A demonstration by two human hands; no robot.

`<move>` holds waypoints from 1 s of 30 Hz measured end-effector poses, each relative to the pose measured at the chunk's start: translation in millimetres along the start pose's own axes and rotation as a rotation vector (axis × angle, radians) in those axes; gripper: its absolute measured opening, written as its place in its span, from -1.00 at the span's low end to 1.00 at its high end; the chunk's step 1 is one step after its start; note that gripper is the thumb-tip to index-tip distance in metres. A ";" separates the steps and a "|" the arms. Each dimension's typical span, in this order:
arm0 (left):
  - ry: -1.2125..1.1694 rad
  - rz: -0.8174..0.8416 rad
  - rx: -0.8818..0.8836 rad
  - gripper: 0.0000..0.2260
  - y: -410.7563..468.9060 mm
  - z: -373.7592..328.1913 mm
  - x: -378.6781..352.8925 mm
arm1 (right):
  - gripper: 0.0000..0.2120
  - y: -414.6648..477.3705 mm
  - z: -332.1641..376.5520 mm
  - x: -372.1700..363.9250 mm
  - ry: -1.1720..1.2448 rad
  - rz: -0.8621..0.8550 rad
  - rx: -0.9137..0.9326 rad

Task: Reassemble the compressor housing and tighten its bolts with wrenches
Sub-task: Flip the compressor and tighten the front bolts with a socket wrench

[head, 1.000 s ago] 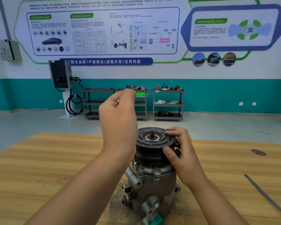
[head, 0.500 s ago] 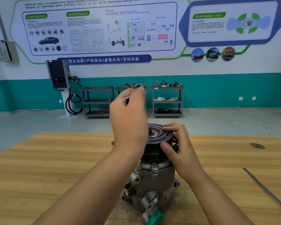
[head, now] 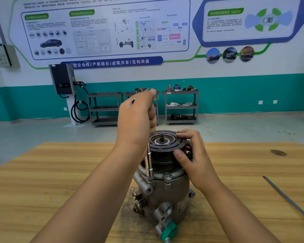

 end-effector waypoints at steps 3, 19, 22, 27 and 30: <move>-0.037 0.152 0.000 -0.59 -0.1 -1.6 -9.2 | -0.59 -0.3 -0.1 0.1 0.007 -0.002 -0.004; -0.217 0.696 0.270 -0.62 16.9 14.7 -17.9 | -0.63 2.8 18.3 12.8 -0.246 -0.118 0.082; -0.388 0.840 0.403 -0.66 22.6 21.9 -16.5 | -0.68 2.5 27.9 11.5 -0.322 -0.159 0.134; -0.577 0.684 0.562 -0.77 39.5 37.2 9.7 | -0.77 3.8 26.4 3.8 -0.211 -0.075 0.110; -0.649 0.700 0.589 -0.73 47.3 40.0 14.3 | -0.79 4.1 18.9 1.2 -0.101 -0.033 0.066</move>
Point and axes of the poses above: each hand's wrist, its own y-axis towards the middle knuckle, its own x-axis out of the back of the hand, z = x × y, the point moved 9 cm from there along y, towards the middle knuckle, and after that the axes turned 1 degree about -z, right-handed, at the moved point
